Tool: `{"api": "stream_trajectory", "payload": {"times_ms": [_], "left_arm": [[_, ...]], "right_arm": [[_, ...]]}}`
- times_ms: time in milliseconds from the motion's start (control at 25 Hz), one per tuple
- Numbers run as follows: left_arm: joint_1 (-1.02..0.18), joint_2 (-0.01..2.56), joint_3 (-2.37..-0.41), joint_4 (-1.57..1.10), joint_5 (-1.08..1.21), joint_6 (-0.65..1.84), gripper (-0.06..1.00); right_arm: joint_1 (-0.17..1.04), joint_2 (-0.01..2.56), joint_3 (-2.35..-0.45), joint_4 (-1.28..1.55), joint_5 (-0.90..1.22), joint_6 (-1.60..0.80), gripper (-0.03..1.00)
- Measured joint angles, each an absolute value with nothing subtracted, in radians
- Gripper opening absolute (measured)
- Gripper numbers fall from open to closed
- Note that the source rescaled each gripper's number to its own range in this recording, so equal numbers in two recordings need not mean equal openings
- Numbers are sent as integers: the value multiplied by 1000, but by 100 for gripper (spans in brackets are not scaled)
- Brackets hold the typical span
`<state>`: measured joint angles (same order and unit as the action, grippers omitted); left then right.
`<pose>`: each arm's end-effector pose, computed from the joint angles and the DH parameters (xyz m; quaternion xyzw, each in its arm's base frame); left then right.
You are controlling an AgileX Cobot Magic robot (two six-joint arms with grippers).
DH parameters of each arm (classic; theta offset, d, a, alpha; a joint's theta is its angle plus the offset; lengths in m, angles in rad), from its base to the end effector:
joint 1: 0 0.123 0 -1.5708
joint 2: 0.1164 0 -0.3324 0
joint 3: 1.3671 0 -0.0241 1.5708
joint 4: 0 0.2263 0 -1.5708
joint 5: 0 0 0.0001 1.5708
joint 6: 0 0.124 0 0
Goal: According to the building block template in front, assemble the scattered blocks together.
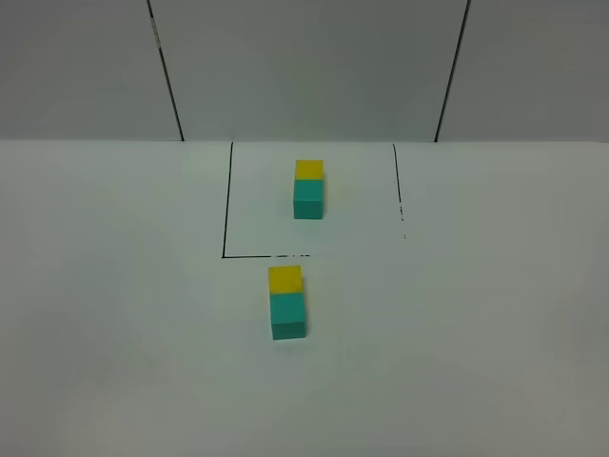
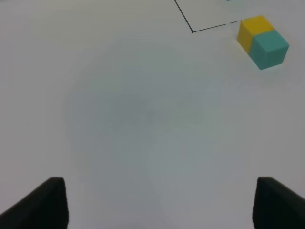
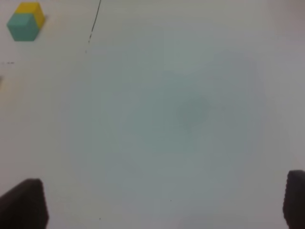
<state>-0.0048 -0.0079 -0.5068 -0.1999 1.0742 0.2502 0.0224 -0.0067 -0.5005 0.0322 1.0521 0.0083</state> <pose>-0.0485 -0.0214 0.2523 0.1131 0.8411 -0.0353 0.5278 -0.0453 0.0025 0.2513 -0.0066 0.8489 0.0242 0.5279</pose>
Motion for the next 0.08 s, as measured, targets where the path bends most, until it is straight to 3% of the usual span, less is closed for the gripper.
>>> {"api": "stream_trajectory", "payload": {"times_ms": [80], "left_arm": [[-5,-8,-507,-200,1074,250,68]], "right_arm": [[22,-7,-501,34,1052,0,100]]}}
